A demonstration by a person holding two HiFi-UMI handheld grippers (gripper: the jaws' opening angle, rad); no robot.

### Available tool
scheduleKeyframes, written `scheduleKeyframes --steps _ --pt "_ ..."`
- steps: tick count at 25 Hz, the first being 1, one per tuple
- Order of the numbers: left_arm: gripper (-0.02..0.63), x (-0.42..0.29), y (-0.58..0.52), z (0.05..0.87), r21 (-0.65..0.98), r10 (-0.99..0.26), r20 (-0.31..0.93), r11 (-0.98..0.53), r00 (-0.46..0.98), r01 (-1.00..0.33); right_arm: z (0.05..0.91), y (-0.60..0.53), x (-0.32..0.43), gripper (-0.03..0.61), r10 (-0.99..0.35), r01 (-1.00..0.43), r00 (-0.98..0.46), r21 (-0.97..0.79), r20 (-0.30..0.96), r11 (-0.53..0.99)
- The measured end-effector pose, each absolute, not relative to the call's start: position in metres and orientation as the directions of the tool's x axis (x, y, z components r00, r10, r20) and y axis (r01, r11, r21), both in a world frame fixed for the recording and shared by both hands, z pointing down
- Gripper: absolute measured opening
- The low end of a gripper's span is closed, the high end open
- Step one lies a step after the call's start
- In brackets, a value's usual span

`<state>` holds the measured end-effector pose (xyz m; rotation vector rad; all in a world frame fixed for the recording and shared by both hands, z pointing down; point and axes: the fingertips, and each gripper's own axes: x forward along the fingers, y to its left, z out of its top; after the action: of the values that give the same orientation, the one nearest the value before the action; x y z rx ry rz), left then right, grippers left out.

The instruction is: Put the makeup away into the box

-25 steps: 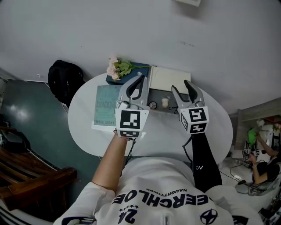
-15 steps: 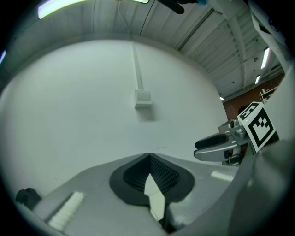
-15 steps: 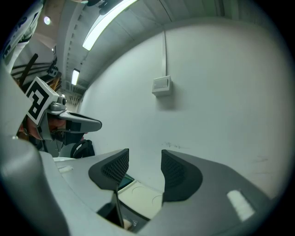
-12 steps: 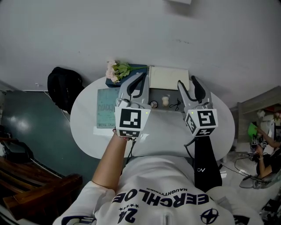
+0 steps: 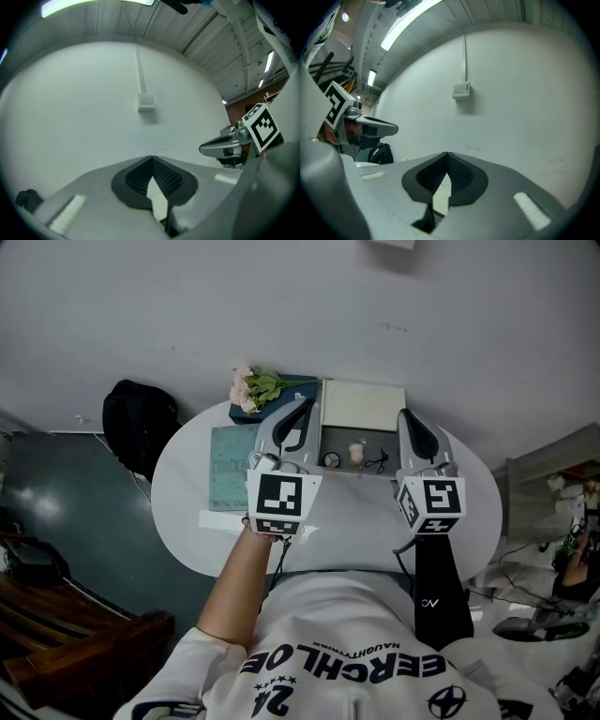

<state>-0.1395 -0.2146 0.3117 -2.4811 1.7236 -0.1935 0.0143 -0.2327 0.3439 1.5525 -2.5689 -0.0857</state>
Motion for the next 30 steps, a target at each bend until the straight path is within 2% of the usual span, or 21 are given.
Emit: scheduleKeyframes --steps 30 --pt "0.0 -0.153 -0.205 0.316 -0.159 -0.937 0.05 -0.348 0.345 -0.924 0.34 -0.22 -0.003 0.028 -0.889 -0.864 -0.449 0.211 0.085 0.457"
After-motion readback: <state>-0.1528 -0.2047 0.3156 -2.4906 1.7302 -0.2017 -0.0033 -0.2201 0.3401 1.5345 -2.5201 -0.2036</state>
